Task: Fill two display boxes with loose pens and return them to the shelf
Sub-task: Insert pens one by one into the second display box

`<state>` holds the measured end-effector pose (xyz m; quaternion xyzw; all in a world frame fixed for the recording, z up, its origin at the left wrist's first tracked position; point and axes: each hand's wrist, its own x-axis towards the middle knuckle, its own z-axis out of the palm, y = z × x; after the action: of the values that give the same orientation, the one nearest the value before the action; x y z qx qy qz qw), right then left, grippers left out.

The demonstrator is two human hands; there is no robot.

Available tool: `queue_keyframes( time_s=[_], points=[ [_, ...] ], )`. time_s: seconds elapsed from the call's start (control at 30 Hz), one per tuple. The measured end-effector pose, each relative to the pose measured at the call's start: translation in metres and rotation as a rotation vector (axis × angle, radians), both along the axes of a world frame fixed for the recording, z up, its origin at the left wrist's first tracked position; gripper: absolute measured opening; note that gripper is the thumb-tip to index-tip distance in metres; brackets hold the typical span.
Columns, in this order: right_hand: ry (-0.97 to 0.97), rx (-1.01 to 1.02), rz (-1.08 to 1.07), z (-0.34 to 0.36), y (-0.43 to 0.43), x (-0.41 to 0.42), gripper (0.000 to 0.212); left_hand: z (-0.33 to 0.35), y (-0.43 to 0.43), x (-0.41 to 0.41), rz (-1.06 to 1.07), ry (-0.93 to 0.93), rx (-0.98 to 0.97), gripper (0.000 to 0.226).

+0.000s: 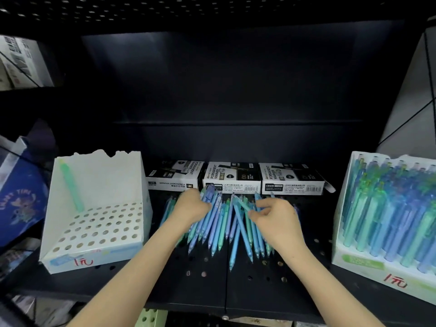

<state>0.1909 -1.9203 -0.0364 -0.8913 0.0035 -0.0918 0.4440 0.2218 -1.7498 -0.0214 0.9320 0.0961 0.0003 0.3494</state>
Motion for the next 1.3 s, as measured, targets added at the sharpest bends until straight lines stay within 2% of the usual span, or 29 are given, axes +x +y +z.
queue_keyframes(
  time_s=[0.07, 0.17, 0.2, 0.3, 0.37, 0.43, 0.57, 0.7, 0.8, 0.9, 0.93, 1.17, 1.3],
  points=[
    [-0.018, 0.052, -0.028, -0.001, -0.005, 0.002, 0.029, 0.002, -0.002, 0.001, 0.005, 0.029, 0.077, 0.008],
    [-0.039, 0.122, -0.061, 0.0, -0.009, 0.003, 0.025, 0.002, -0.005, 0.001, -0.003, 0.051, 0.104, 0.037],
    [-0.043, 0.172, -0.056, -0.002, -0.011, 0.005, 0.026, 0.002, -0.006, 0.001, -0.007, 0.048, 0.114, 0.041],
    [-0.023, 0.336, -0.016, 0.001, -0.009, 0.003, 0.028, 0.003, -0.007, -0.002, 0.0, 0.055, 0.126, 0.039],
    [0.011, 0.443, 0.026, 0.002, -0.008, 0.001, 0.029, 0.007, -0.009, -0.002, 0.031, 0.066, 0.085, 0.024],
    [0.065, 0.541, 0.081, 0.005, -0.007, -0.002, 0.027, 0.011, -0.01, -0.003, 0.063, 0.081, -0.007, 0.018],
    [0.166, 0.667, 0.185, 0.009, -0.008, -0.007, 0.02, 0.018, -0.007, -0.009, 0.094, 0.038, -0.318, 0.044],
    [0.17, 0.662, 0.271, 0.011, -0.006, -0.01, 0.017, 0.026, 0.004, -0.017, 0.135, -0.06, -0.546, 0.058],
    [0.119, 0.629, 0.319, 0.014, -0.005, -0.015, 0.015, 0.037, 0.016, -0.034, 0.091, -0.139, -0.745, 0.043],
    [0.083, 0.657, 0.359, 0.022, -0.001, -0.021, 0.02, 0.048, 0.037, -0.062, 0.035, -0.256, -0.689, 0.014],
    [0.071, 0.677, 0.367, 0.026, 0.002, -0.023, 0.02, 0.051, 0.046, -0.073, 0.026, -0.305, -0.657, 0.01],
    [-0.059, 0.767, 0.488, 0.061, 0.089, -0.044, 0.016, 0.054, 0.138, -0.119, 0.207, -0.629, -0.654, 0.01],
    [-0.16, 0.67, 0.509, 0.062, 0.162, -0.04, 0.014, 0.046, 0.184, -0.123, 0.291, -0.64, -0.698, 0.01]
  ],
)
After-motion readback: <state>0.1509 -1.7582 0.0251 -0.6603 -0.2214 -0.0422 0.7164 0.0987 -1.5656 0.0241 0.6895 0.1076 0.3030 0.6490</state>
